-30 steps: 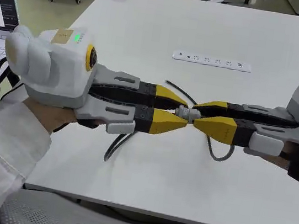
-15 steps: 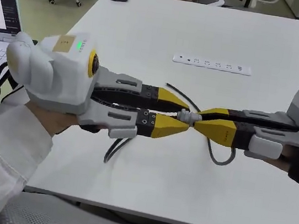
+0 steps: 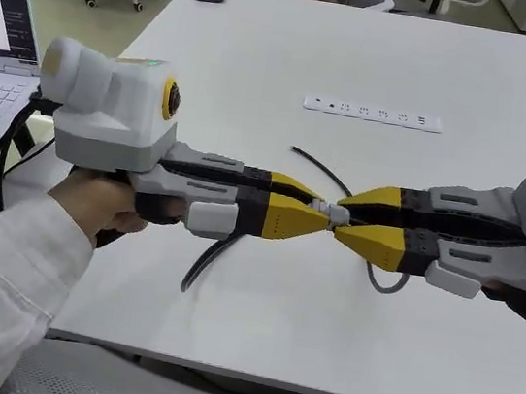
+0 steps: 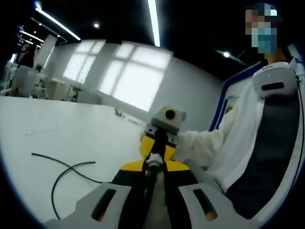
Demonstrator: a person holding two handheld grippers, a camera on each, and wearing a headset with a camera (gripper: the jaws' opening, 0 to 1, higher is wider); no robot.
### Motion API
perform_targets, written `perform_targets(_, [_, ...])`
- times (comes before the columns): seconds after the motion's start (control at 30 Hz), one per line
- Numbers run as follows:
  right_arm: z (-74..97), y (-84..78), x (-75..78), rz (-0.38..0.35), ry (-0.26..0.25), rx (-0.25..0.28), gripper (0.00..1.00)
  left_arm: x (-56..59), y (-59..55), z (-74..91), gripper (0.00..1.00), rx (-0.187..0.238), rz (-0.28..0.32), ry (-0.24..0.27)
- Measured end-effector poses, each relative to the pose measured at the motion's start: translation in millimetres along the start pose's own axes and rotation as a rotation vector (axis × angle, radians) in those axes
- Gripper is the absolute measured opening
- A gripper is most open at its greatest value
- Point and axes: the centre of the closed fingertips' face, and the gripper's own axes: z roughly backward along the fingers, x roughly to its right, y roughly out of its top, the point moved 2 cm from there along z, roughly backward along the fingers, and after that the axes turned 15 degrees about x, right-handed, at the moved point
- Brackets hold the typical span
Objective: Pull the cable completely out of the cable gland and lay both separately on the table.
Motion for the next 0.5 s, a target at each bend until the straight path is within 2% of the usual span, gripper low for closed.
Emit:
perform_targets(0.13, [0.0,-1.8,3.1,-0.02,-0.015,-0.01,0.11,-1.4,-0.7,-0.4,0.15,0.007,-0.016,0.006])
perform_targets(0.17, [0.5,-3.2,4.0,-0.09,-0.042,-0.016,0.11,-1.7,-0.4,-0.4,0.15,0.009,-0.024,0.006])
perform_targets(0.23, [2.2,-3.7,5.2,-0.15,-0.051,-0.017,0.12,-0.5,0.9,-0.3,0.16,0.016,-0.059,-0.001])
perform_targets(0.27, [3.5,-3.7,5.5,-0.143,-0.043,-0.016,0.14,-0.4,2.0,0.2,0.16,0.021,-0.073,0.001])
perform_targets(0.33, [7.2,-4.6,10.2,-0.119,-0.074,-0.019,0.17,0.0,3.1,1.9,0.16,0.027,-0.088,0.001])
perform_targets(0.37, [8.9,-4.5,10.5,-0.118,-0.076,-0.02,0.16,1.8,3.3,2.6,0.16,0.033,-0.102,-0.009])
perform_targets(0.43, [11.6,-2.6,10.0,-0.117,-0.072,-0.018,0.07,1.7,3.6,3.3,0.16,0.039,-0.143,-0.009])
perform_targets(0.5, [9.7,-2.8,6.2,-0.108,-0.064,-0.025,0.06,3.8,2.7,2.9,0.16,0.045,-0.154,-0.014])
